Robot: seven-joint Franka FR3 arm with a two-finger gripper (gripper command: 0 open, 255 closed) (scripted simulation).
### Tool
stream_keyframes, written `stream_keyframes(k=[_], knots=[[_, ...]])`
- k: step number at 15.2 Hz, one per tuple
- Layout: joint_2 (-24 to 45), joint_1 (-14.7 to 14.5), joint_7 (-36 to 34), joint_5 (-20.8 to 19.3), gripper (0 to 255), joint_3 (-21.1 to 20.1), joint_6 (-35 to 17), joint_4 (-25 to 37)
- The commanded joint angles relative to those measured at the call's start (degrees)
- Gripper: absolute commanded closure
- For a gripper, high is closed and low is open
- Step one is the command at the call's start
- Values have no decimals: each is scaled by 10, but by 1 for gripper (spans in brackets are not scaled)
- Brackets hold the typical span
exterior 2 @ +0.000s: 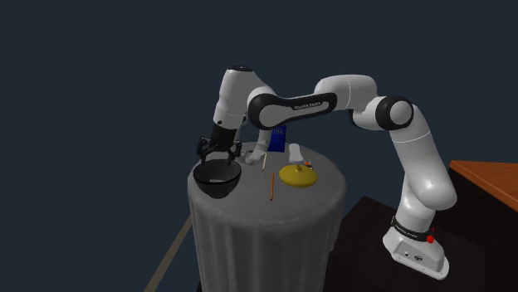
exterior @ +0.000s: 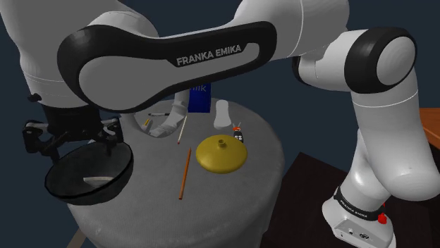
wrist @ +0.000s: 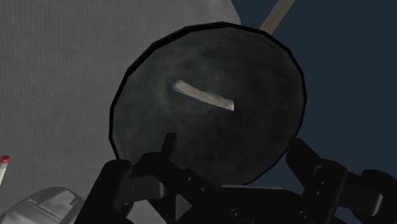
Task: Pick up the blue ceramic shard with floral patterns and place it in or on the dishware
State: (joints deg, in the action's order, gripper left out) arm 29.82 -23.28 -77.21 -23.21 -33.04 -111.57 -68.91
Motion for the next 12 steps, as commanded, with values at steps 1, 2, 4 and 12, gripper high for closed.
stream_keyframes(k=[1, 2, 4, 12], knots=[[0, 0, 0, 0, 0, 0, 0, 0], [-7, 0, 2, 4, 0, -2, 14, 8], [-19, -1, 7, 10, 0, -6, 44, 28], [-22, -3, 9, 12, 0, -7, 56, 37]])
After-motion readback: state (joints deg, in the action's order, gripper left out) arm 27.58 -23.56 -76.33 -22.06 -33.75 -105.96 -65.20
